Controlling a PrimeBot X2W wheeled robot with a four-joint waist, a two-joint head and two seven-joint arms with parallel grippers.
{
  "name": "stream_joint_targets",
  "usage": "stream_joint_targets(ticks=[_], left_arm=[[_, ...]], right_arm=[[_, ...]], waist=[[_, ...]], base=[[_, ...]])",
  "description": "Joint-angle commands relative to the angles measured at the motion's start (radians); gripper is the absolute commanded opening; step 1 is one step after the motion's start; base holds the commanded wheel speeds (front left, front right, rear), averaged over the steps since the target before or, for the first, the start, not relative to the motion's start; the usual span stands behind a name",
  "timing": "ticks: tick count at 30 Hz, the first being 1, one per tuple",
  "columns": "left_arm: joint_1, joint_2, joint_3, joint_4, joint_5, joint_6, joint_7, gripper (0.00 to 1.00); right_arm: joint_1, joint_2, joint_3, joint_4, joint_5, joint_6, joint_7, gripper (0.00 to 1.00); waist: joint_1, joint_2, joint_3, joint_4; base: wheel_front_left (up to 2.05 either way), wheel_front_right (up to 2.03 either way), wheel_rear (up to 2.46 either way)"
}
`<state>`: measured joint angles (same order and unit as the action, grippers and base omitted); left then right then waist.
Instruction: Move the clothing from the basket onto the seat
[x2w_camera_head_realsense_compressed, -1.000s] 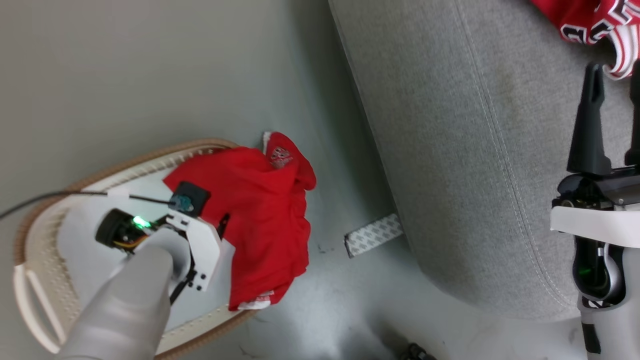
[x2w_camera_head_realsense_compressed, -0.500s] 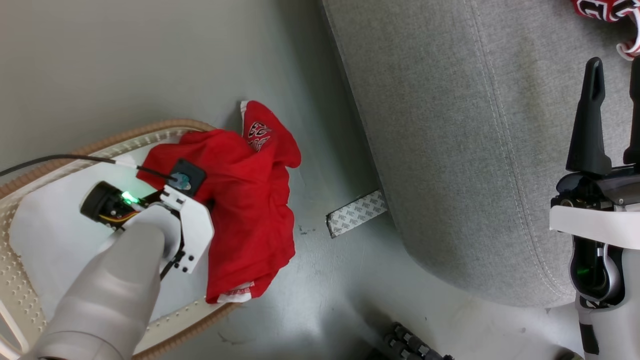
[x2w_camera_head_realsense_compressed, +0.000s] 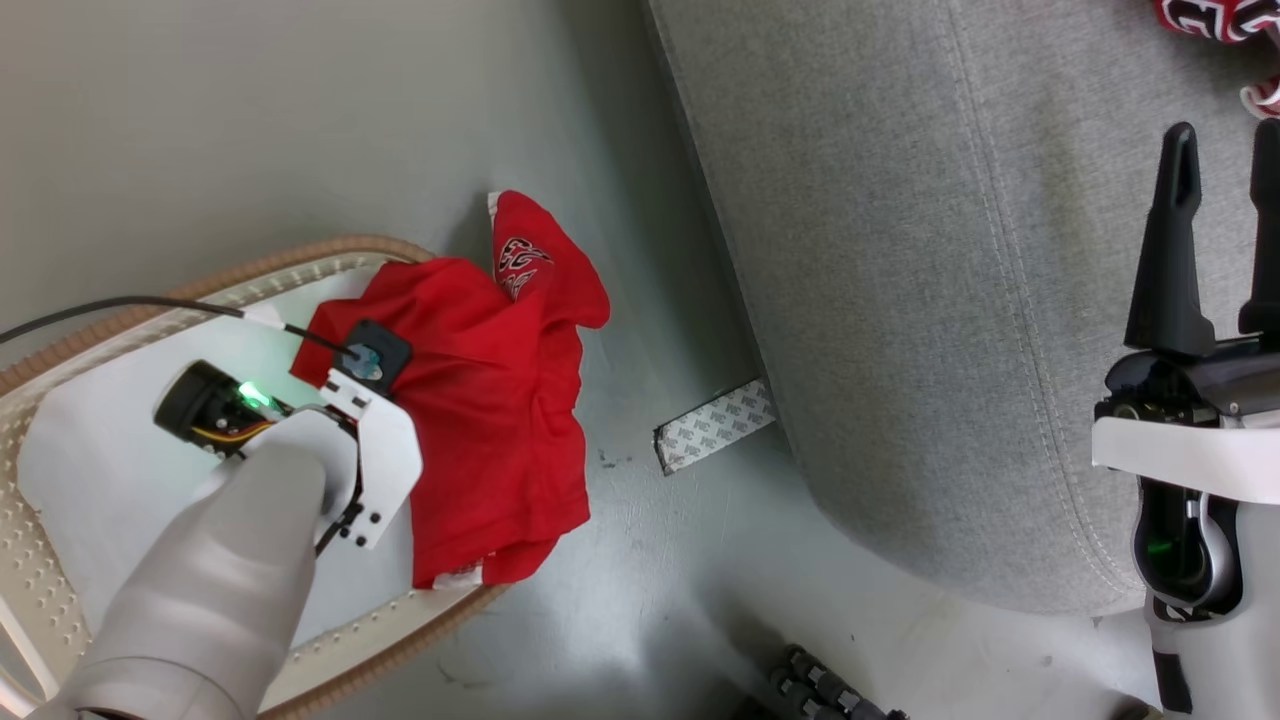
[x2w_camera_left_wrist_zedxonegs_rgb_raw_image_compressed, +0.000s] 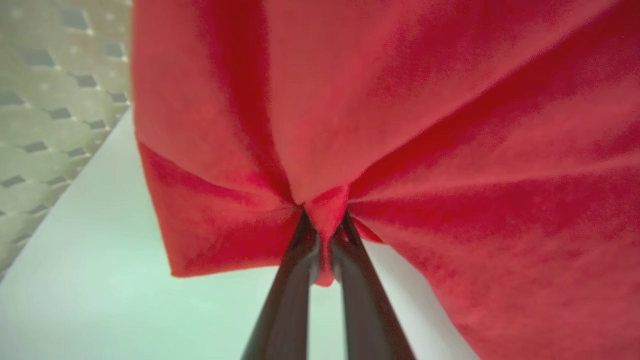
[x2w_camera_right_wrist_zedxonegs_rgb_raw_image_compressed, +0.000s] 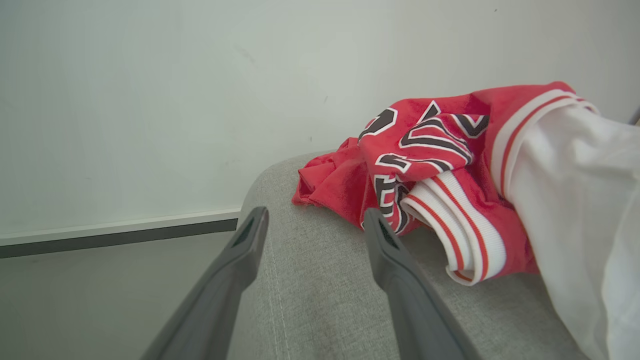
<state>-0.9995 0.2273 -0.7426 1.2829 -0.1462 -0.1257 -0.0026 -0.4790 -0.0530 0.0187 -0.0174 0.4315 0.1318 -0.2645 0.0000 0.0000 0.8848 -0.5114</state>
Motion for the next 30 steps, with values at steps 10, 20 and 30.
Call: stream_joint_targets(ticks=[10, 20, 30], left_arm=[[0.032, -0.030, -0.003, 0.001, -0.031, 0.010, -0.126, 0.00], [0.151, -0.141, 0.004, -0.033, -0.101, -0.002, -0.249, 0.00], [0.273, -0.173, 0.031, -0.235, -0.193, -0.005, -0.262, 0.00]], right_arm=[[-0.040, -0.001, 0.020, 0.039, -0.031, -0.002, 0.000, 1.00], [0.016, -0.074, -0.017, 0.074, -0.070, -0.002, 0.000, 1.00], [0.100, -0.138, -0.015, 0.112, -0.070, -0.002, 0.000, 1.00]], waist=[[0.0000, 0.0000, -0.110, 0.007], [0.0000, 0.0000, -0.373, 0.115], [0.0000, 0.0000, -0.610, 0.235]], base=[[0.00, 0.00, 0.00], [0.00, 0.00, 0.00], [0.00, 0.00, 0.00]])
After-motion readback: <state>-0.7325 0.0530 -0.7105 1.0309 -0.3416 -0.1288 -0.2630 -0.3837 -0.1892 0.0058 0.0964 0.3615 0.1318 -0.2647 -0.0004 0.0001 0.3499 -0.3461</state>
